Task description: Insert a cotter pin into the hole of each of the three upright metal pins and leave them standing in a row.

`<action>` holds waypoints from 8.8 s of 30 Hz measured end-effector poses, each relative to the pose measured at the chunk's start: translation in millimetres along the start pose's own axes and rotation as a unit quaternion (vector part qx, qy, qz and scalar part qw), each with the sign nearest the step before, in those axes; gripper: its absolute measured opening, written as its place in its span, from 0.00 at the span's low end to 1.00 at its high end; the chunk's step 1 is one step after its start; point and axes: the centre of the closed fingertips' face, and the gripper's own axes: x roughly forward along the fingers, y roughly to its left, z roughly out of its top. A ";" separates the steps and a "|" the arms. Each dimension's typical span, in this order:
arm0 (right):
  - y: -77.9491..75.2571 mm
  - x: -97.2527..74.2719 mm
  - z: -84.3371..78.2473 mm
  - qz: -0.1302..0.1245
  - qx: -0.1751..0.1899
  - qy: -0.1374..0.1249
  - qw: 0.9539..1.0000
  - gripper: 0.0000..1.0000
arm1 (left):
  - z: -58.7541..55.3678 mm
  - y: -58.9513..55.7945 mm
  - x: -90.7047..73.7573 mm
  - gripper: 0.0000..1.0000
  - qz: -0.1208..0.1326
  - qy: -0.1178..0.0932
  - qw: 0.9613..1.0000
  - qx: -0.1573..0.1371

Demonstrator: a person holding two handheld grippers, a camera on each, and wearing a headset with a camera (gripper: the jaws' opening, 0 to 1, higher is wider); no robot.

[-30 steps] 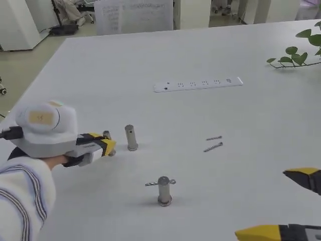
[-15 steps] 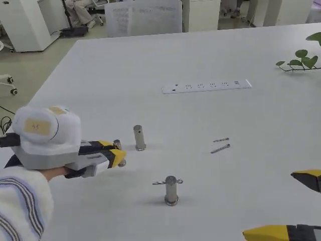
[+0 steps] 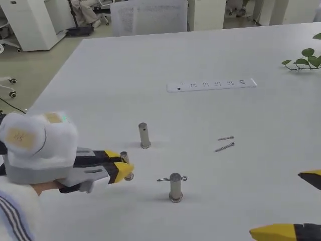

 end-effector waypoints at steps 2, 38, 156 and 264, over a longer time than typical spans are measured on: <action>-0.3 -0.3 -0.2 0.000 0.001 0.000 1.000 0.97 | -0.1 -6.9 -1.9 0.07 -0.012 -0.006 1.000 0.001; -3.4 -4.0 -13.7 -0.007 0.016 0.010 1.000 0.96 | -5.8 -104.0 33.6 0.07 -0.167 -0.013 0.982 0.090; -70.6 48.6 36.0 0.113 -0.236 0.185 0.947 0.76 | -34.3 -106.7 13.5 0.90 -0.070 -0.013 0.994 -0.078; -147.8 159.7 27.4 0.113 -0.420 0.366 0.823 0.02 | -39.2 -87.3 10.5 0.74 0.010 0.010 0.995 -0.094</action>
